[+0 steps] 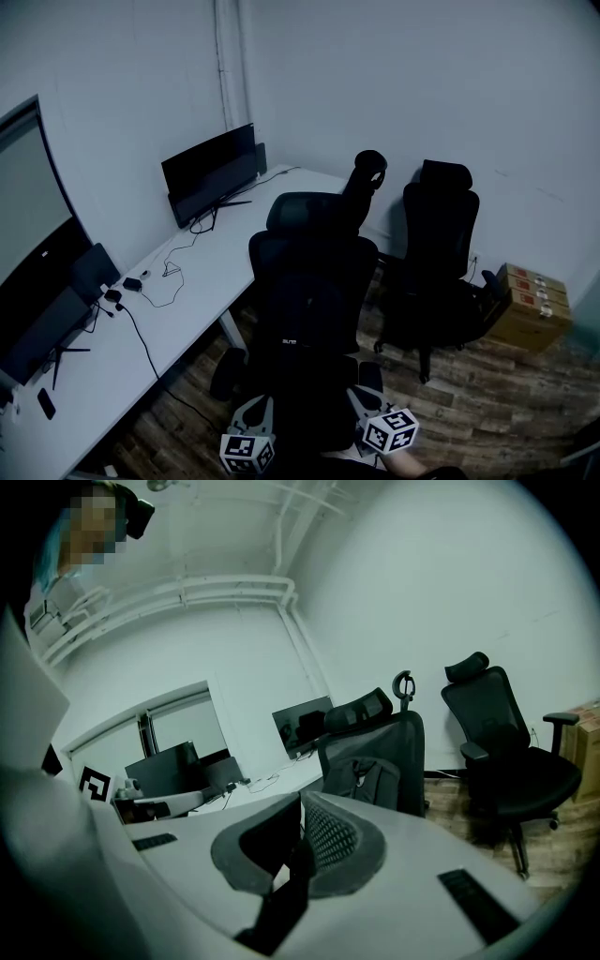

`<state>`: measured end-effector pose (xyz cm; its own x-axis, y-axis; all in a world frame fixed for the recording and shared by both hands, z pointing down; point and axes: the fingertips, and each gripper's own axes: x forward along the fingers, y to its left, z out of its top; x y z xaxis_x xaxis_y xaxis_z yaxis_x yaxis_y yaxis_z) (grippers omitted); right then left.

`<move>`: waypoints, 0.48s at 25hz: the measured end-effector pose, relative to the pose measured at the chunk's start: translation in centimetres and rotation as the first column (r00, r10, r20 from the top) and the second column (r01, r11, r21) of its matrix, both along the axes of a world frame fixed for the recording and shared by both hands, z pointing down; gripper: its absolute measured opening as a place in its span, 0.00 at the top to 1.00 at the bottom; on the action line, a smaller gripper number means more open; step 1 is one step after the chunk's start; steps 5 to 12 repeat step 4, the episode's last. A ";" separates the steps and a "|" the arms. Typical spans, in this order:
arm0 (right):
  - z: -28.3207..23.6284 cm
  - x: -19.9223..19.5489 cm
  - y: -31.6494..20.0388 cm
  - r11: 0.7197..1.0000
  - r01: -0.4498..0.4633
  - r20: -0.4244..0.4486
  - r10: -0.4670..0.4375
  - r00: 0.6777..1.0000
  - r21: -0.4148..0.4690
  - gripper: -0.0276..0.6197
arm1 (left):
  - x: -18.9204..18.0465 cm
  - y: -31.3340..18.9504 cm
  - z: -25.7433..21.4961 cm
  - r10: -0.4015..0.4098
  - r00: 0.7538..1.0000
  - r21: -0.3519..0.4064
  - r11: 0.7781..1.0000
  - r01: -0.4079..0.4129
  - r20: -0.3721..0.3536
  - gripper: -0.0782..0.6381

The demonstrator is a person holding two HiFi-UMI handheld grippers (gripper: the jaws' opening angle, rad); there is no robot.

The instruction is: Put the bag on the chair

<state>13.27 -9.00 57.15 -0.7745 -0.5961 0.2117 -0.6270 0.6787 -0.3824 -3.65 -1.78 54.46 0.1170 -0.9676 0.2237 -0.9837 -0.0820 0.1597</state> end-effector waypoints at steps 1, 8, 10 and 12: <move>0.0 0.0 0.0 1.000 -0.001 -0.001 0.001 1.000 0.001 0.88 | 0.0 0.0 0.0 0.002 1.000 0.000 1.000 -0.002 0.003 0.86; 0.1 0.0 -0.2 1.000 -0.005 -0.002 0.005 1.000 0.004 0.88 | 0.2 -0.2 0.0 0.010 1.000 0.003 1.000 -0.010 0.019 0.87; 0.1 0.0 -0.2 1.000 -0.005 -0.002 0.005 1.000 0.004 0.88 | 0.2 -0.2 0.0 0.010 1.000 0.003 1.000 -0.010 0.019 0.87; 0.1 0.0 -0.2 1.000 -0.005 -0.002 0.005 1.000 0.004 0.88 | 0.2 -0.2 0.0 0.010 1.000 0.003 1.000 -0.010 0.019 0.87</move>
